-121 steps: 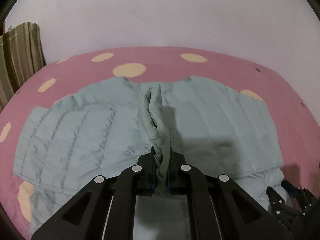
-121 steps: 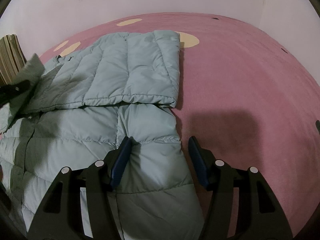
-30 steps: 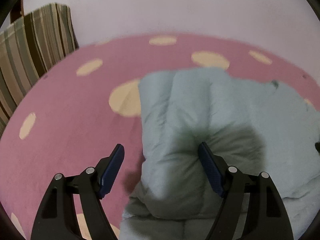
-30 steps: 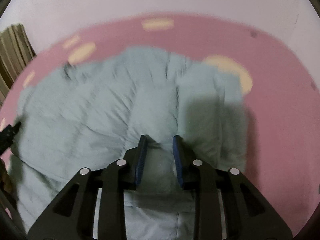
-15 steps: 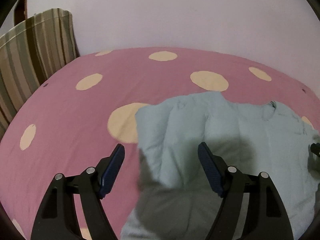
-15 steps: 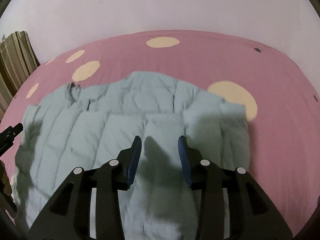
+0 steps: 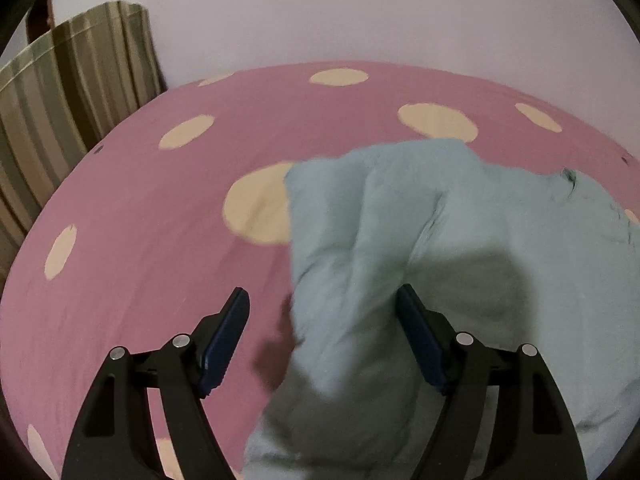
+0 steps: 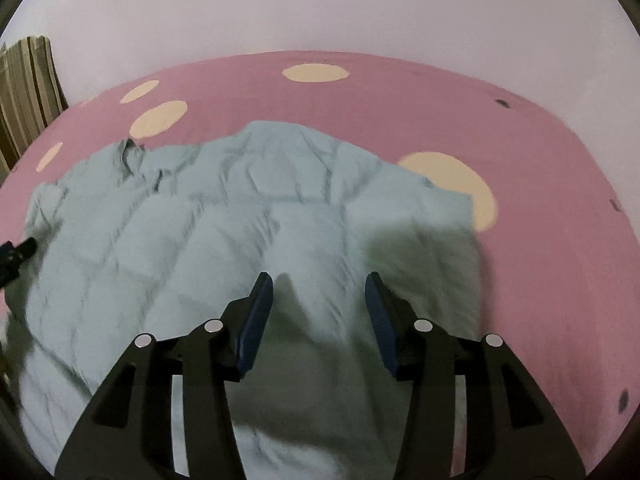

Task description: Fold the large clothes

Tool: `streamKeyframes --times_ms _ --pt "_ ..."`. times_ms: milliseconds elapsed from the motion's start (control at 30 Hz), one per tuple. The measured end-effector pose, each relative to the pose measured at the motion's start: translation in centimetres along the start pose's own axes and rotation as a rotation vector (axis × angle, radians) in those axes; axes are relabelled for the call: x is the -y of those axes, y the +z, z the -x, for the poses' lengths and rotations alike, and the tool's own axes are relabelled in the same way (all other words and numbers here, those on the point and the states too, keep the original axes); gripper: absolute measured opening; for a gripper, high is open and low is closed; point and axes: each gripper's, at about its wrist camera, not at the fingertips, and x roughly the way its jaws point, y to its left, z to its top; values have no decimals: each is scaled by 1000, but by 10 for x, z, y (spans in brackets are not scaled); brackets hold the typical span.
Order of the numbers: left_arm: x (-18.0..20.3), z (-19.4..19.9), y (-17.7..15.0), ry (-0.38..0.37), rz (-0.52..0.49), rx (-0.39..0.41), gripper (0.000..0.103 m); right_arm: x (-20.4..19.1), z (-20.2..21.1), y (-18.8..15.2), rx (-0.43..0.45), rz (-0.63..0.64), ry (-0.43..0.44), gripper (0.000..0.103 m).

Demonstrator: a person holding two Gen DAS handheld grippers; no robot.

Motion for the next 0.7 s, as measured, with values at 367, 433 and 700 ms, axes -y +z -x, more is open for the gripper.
streamKeyframes --times_ms 367,433,700 --pt "-11 25 -18 -43 -32 -24 77 14 32 -33 -22 -22 33 53" --pt "-24 47 -36 -57 -24 -5 77 19 53 -50 -13 -29 37 59" --pt "-63 121 -127 -123 0 -30 77 39 115 -143 -60 -48 29 61"
